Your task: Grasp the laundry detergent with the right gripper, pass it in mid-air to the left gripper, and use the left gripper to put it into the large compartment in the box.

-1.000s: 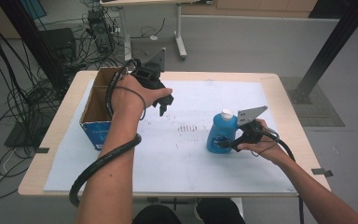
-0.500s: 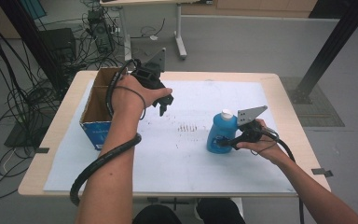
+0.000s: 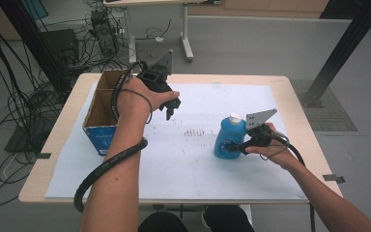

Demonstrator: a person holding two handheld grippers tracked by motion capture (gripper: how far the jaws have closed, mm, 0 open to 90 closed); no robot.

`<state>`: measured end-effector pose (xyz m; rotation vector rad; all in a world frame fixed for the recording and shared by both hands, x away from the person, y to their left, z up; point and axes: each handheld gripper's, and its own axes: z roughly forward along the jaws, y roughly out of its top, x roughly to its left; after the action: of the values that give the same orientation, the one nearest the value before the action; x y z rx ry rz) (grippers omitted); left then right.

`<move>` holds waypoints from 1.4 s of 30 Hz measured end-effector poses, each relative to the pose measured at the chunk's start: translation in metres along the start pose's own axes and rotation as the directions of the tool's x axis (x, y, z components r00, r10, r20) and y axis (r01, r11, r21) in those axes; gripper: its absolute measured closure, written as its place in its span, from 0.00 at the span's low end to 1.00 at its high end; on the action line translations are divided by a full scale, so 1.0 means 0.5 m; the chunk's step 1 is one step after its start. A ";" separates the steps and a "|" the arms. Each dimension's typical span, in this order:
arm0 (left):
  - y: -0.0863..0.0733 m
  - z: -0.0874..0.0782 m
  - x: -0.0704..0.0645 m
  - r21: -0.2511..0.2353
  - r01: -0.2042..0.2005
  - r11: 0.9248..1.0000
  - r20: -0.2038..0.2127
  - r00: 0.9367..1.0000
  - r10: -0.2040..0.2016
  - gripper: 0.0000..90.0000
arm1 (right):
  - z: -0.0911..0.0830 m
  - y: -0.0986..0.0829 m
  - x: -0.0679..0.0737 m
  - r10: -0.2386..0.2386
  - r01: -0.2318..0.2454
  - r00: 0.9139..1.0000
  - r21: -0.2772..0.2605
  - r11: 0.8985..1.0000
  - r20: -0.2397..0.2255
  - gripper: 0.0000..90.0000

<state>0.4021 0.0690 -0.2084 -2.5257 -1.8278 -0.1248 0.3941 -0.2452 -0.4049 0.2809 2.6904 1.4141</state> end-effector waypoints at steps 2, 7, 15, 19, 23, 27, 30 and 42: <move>0.000 0.000 -0.001 0.001 0.000 1.000 0.001 1.000 0.000 0.07 | 0.000 0.000 0.000 -0.001 0.001 1.000 0.000 1.000 0.000 0.44; 0.000 0.001 -0.001 0.003 0.000 1.000 0.000 1.000 0.000 0.07 | 0.000 0.000 -0.001 -0.004 0.004 1.000 0.000 1.000 -0.001 0.44; 0.000 0.001 -0.001 0.005 -0.001 1.000 -0.001 1.000 0.001 0.07 | 0.000 0.000 -0.001 -0.002 0.002 1.000 -0.002 1.000 -0.001 0.44; 0.000 0.000 -0.002 0.003 0.000 1.000 -0.002 1.000 0.000 0.07 | 0.000 -0.001 -0.001 -0.005 0.005 1.000 -0.003 1.000 -0.001 0.44; -0.001 -0.001 -0.001 0.003 -0.004 1.000 -0.002 1.000 0.004 0.07 | 0.000 -0.001 0.000 -0.005 0.005 1.000 -0.005 1.000 -0.001 0.45; -0.002 0.000 0.001 0.003 -0.001 1.000 -0.004 1.000 0.001 0.07 | 0.000 -0.002 0.000 -0.007 0.007 1.000 -0.009 1.000 0.000 0.45; -0.003 0.000 0.002 0.003 0.001 1.000 -0.005 1.000 -0.001 0.07 | -0.001 -0.003 -0.001 -0.007 0.007 1.000 -0.010 1.000 -0.001 0.45; -0.003 -0.003 0.002 0.004 0.001 1.000 -0.005 1.000 -0.001 0.07 | -0.001 -0.003 -0.001 -0.008 0.008 1.000 -0.011 1.000 -0.001 0.45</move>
<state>0.4008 0.0702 -0.2068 -2.5194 -1.8254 -0.1266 0.3942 -0.2465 -0.4061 0.2688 2.6801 1.4270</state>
